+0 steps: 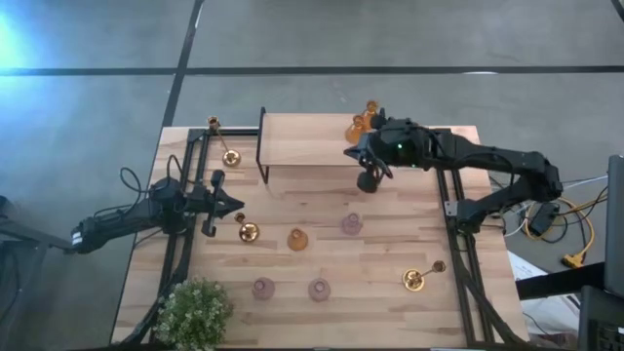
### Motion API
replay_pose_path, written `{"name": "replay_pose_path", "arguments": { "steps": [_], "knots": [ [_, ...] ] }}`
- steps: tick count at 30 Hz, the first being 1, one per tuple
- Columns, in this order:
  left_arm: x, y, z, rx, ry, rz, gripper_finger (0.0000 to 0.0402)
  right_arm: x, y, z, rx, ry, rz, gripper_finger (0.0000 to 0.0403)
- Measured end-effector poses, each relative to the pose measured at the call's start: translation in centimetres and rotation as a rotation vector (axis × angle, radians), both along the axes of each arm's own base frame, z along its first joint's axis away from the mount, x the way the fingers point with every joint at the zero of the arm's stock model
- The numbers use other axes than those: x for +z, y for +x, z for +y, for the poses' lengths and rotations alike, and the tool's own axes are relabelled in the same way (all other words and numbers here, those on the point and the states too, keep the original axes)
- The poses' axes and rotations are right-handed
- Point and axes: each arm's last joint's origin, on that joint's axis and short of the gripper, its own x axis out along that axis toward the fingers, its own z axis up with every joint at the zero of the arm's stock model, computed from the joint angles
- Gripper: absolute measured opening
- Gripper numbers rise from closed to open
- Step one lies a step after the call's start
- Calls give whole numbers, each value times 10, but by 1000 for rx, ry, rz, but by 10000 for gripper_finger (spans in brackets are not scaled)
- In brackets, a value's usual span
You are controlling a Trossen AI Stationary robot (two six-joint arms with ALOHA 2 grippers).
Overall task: Pick & Place candle stick holders
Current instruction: Align the yellow glass candle holder with the other yellow glass candle holder on the shelf
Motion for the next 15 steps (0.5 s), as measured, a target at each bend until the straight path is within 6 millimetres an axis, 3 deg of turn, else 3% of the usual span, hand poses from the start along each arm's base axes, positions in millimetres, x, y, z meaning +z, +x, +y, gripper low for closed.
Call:
{"name": "replay_pose_path", "arguments": {
  "steps": [3, 7, 11, 15],
  "knots": [
    [0, 0, 0, 0, 0, 0, 30, 21, -8, 6, 23, 2, 18, 8],
    [0, 0, 0, 0, 0, 0, 30, 40, -37, 17, 65, 69, 88, 8],
    [0, 0, 0, 0, 0, 0, 30, 47, -70, 22, 43, 152, 116, 8],
    [0, 0, 0, 4, 0, 0, 30, 52, -90, 23, 17, 135, 68, 8]
  ]
}}
